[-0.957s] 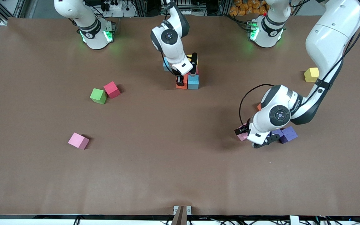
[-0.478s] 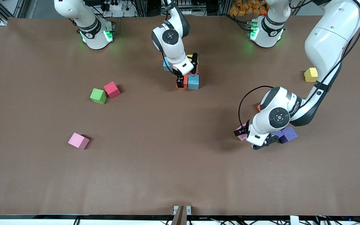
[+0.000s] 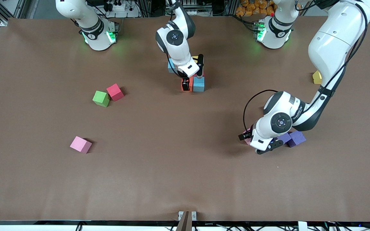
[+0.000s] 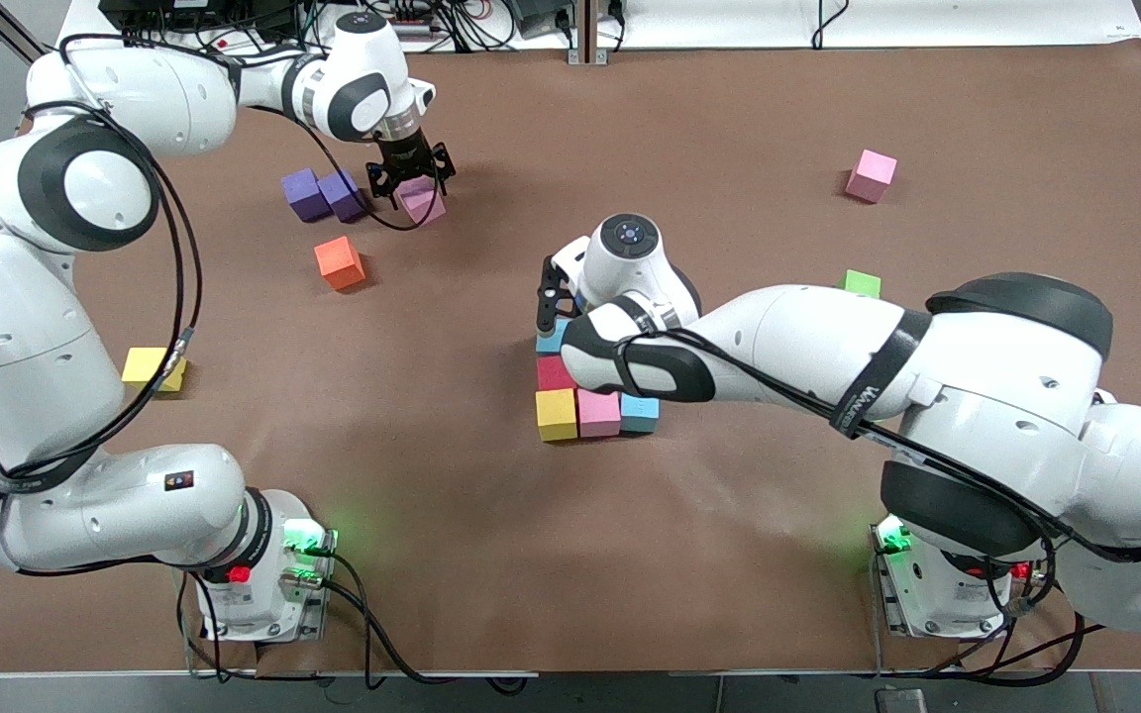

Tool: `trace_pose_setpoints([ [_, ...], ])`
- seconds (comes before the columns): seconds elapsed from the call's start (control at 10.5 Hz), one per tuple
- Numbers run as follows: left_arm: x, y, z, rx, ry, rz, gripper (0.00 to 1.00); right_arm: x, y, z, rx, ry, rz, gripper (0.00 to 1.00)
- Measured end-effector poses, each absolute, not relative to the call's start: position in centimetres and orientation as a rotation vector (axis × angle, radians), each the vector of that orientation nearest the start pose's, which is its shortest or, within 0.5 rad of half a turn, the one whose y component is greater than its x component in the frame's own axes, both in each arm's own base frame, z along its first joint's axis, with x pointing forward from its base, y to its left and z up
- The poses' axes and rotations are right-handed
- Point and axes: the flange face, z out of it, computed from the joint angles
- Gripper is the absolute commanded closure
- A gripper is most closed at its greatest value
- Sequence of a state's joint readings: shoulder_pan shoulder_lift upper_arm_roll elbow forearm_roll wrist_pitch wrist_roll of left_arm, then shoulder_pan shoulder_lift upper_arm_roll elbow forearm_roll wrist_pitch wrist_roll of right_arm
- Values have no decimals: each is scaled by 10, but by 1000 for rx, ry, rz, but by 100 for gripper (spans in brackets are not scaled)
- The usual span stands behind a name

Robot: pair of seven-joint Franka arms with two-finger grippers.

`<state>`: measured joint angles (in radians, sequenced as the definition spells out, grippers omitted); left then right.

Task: Form number 2 with 11 blocks
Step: 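Grasp the pink cube with the left gripper while the right gripper withdraws, then carry pink with the left gripper while the right gripper grasps another pink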

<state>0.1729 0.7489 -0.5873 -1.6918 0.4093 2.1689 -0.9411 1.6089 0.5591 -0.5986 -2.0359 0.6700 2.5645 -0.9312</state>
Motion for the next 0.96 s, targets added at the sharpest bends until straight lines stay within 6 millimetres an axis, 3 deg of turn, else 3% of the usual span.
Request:
trace_pose_setpoints([
  [0.19, 624, -215, 204, -3062, -574, 222, 10, 343, 494, 240, -2228, -2039, -135, 0],
  [0.29, 624, -214, 202, -3055, -548, 208, 20, 356, 483, 254, -2221, -2021, -109, 0],
  [0.48, 625, -212, 199, -3037, -494, 167, 34, 388, 451, 278, -2247, -1930, -49, 0],
  [0.57, 625, -213, 198, -3037, -491, 168, 55, 410, 426, 283, -2282, -1863, -13, 0],
  [0.77, 624, -222, 199, -3043, -468, 160, 59, 470, 356, 287, -2385, -1687, 21, 0],
  [0.96, 620, -246, 205, -3058, -416, 140, 59, 522, 273, 291, -2465, -1515, 56, 0],
])
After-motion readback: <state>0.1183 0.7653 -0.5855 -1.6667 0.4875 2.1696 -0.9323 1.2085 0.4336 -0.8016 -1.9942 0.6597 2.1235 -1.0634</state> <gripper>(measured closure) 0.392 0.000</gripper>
